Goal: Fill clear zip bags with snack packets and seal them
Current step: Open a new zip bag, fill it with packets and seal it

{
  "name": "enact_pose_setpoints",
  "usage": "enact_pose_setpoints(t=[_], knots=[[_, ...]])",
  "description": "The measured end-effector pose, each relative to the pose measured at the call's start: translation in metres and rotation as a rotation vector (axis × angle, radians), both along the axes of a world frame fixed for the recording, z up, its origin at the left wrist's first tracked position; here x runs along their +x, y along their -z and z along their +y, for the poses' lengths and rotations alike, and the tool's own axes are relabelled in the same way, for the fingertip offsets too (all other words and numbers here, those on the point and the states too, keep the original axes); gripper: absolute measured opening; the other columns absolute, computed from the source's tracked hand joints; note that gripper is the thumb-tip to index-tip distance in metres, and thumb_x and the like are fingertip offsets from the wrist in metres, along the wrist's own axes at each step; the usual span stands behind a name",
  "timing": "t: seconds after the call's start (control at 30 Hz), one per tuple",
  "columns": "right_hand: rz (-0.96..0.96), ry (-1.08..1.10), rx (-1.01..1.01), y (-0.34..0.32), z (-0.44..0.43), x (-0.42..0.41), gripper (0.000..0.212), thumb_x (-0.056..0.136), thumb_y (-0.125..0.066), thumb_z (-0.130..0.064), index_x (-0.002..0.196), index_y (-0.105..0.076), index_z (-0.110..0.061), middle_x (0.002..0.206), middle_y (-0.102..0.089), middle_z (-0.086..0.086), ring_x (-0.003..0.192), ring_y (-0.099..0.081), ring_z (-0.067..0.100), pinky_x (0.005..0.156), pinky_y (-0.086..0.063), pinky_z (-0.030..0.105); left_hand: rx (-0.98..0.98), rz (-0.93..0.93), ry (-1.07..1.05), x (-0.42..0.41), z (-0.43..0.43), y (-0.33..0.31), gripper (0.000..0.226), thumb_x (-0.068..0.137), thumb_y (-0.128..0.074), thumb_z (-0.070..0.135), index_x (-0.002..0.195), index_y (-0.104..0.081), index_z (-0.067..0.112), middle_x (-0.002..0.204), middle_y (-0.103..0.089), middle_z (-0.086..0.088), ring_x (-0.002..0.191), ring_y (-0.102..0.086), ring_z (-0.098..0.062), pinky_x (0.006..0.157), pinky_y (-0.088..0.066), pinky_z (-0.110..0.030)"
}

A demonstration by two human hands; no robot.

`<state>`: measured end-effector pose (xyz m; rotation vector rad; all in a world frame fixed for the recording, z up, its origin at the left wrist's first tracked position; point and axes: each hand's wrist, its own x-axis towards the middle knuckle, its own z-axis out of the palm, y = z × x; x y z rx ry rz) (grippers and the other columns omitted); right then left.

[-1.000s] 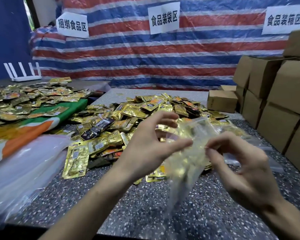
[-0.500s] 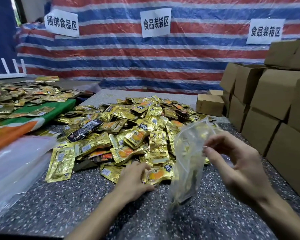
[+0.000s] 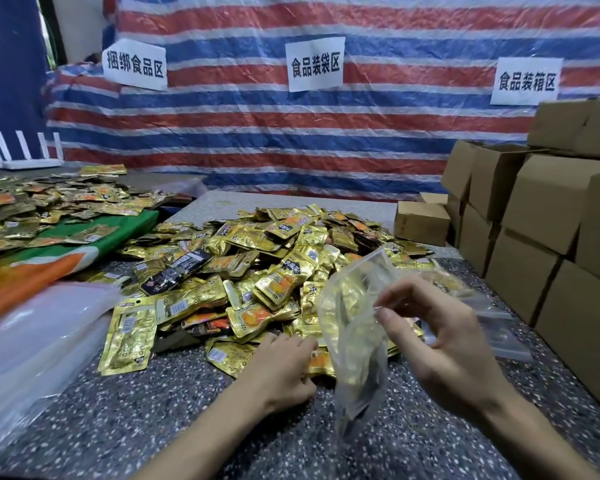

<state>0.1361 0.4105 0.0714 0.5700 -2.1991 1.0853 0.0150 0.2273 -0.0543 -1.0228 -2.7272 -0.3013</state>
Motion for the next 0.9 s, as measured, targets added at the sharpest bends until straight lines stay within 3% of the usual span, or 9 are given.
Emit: enact_pose_setpoints(t=[0.13,0.27,0.37,0.43,0.5,0.63,0.73,0.8,0.9], knots=[[-0.002,-0.027,0.000,-0.001,-0.002,-0.001,0.009,0.086,-0.062,-0.012,0.086,-0.063,-0.021,0.082,-0.065,-0.011,0.078,-0.065,0.011,0.068,-0.052,0.020,0.208,-0.093,-0.033,0.001,-0.011,-0.006,0.018,0.096,-0.054,0.026,0.112,-0.058,0.019,0.100,-0.068,0.002,0.088,-0.064,-0.015,0.075,-0.055,-0.028],[-0.002,-0.038,0.028,-0.002,-0.005,-0.006,0.008,0.086,-0.062,-0.012,0.086,-0.063,-0.020,0.082,-0.065,-0.011,0.078,-0.065,0.010,0.068,-0.052,0.022,0.949,-0.519,-0.277,0.005,-0.035,-0.037,0.010,0.096,-0.057,0.010,0.104,-0.059,0.016,0.091,-0.074,-0.010,0.066,-0.072,-0.018,0.053,-0.055,-0.025],[0.013,-0.047,0.048,-0.002,-0.008,-0.011,0.009,0.085,-0.062,-0.010,0.085,-0.063,-0.019,0.079,-0.064,-0.011,0.078,-0.063,0.009,0.068,-0.050,0.018,1.308,-0.687,-0.333,0.010,-0.061,-0.073,0.019,0.097,-0.052,0.006,0.100,-0.063,0.022,0.082,-0.077,-0.007,0.067,-0.073,-0.018,0.061,-0.058,-0.040],[0.016,-0.054,0.048,-0.003,-0.011,-0.016,0.009,0.085,-0.062,-0.010,0.085,-0.064,-0.018,0.078,-0.064,-0.012,0.078,-0.063,0.008,0.068,-0.049,0.018,1.530,-0.742,-0.208,0.015,-0.076,-0.100,0.020,0.094,-0.052,0.005,0.104,-0.065,0.017,0.091,-0.077,-0.009,0.076,-0.074,-0.023,0.067,-0.060,-0.048],[0.016,-0.065,0.051,-0.003,-0.016,-0.020,0.008,0.084,-0.063,-0.010,0.085,-0.065,-0.017,0.079,-0.064,-0.013,0.079,-0.063,0.007,0.068,-0.050,0.019,1.651,-0.741,-0.034,0.024,-0.082,-0.126,0.028,0.085,-0.061,0.010,0.112,-0.063,0.011,0.105,-0.075,-0.012,0.089,-0.073,-0.026,0.070,-0.061,-0.046],[0.069,-0.115,0.050,-0.002,-0.030,-0.028,0.009,0.083,-0.066,-0.004,0.085,-0.067,-0.013,0.080,-0.066,-0.009,0.078,-0.064,0.011,0.069,-0.053,0.027,1.651,-0.612,0.145,0.041,-0.061,-0.154,0.042,0.074,-0.074,0.007,0.113,-0.062,0.001,0.106,-0.074,-0.015,0.094,-0.073,-0.028,0.071,-0.061,-0.034],[0.150,-0.109,0.039,-0.002,-0.037,-0.032,0.010,0.082,-0.068,-0.002,0.087,-0.068,-0.011,0.081,-0.067,-0.006,0.079,-0.064,0.010,0.070,-0.052,0.027,1.369,-0.301,0.055,0.051,-0.037,-0.157,0.022,0.071,-0.081,0.001,0.090,-0.072,0.007,0.086,-0.077,-0.009,0.078,-0.075,-0.025,0.068,-0.061,-0.031],[0.174,-0.081,0.009,0.000,-0.039,-0.035,0.009,0.083,-0.068,-0.004,0.089,-0.068,-0.011,0.083,-0.067,-0.005,0.080,-0.065,0.010,0.070,-0.053,0.028,1.143,-0.186,-0.018,0.051,-0.029,-0.155,0.012,0.073,-0.081,0.005,0.081,-0.072,0.007,0.075,-0.075,-0.007,0.068,-0.073,-0.025,0.062,-0.060,-0.036],[0.150,-0.042,-0.065,0.003,-0.039,-0.040,0.010,0.086,-0.069,-0.005,0.092,-0.068,-0.012,0.087,-0.069,-0.006,0.083,-0.067,0.010,0.072,-0.056,0.031,0.983,-0.300,0.010,0.048,-0.027,-0.158,0.013,0.075,-0.080,0.007,0.085,-0.071,0.008,0.077,-0.076,-0.007,0.072,-0.072,-0.033,0.071,-0.058,-0.052]])
